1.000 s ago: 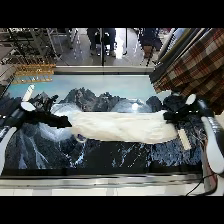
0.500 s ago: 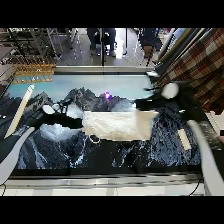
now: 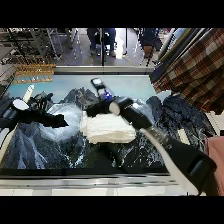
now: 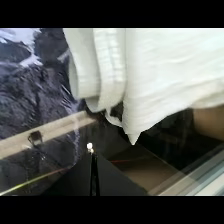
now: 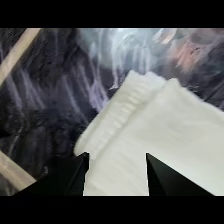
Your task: Fold the clothes and pants, and hang the long-sleeved shirts on hangers.
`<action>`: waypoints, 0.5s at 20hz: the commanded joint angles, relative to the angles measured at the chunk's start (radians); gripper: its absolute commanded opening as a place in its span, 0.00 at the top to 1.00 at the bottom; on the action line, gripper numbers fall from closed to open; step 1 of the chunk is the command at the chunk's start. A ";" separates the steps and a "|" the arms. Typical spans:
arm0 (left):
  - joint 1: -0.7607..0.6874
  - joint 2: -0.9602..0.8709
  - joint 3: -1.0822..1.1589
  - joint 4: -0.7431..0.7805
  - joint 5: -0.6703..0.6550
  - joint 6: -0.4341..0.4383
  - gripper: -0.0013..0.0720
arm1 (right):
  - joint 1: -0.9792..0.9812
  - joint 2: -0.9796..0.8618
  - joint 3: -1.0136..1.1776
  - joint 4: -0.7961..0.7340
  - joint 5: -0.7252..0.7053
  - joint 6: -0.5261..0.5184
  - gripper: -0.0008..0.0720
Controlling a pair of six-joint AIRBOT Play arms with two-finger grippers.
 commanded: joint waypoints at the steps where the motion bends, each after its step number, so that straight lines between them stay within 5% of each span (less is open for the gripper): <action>1: -0.034 0.010 0.000 0.000 0.026 -0.003 0.97 | -0.187 0.053 0.057 -0.043 0.235 -0.021 0.40; 4: -0.117 0.008 0.000 0.000 0.135 -0.002 0.97 | -0.453 0.125 -0.082 0.095 0.385 -0.052 0.37; 6: -0.175 -0.011 0.000 0.000 0.238 -0.002 0.97 | -0.602 0.136 -0.226 0.309 0.441 -0.115 0.09; 10: -0.245 -0.111 0.000 0.000 0.317 -0.002 0.97 | -0.720 0.125 -0.513 0.534 0.264 -0.267 0.01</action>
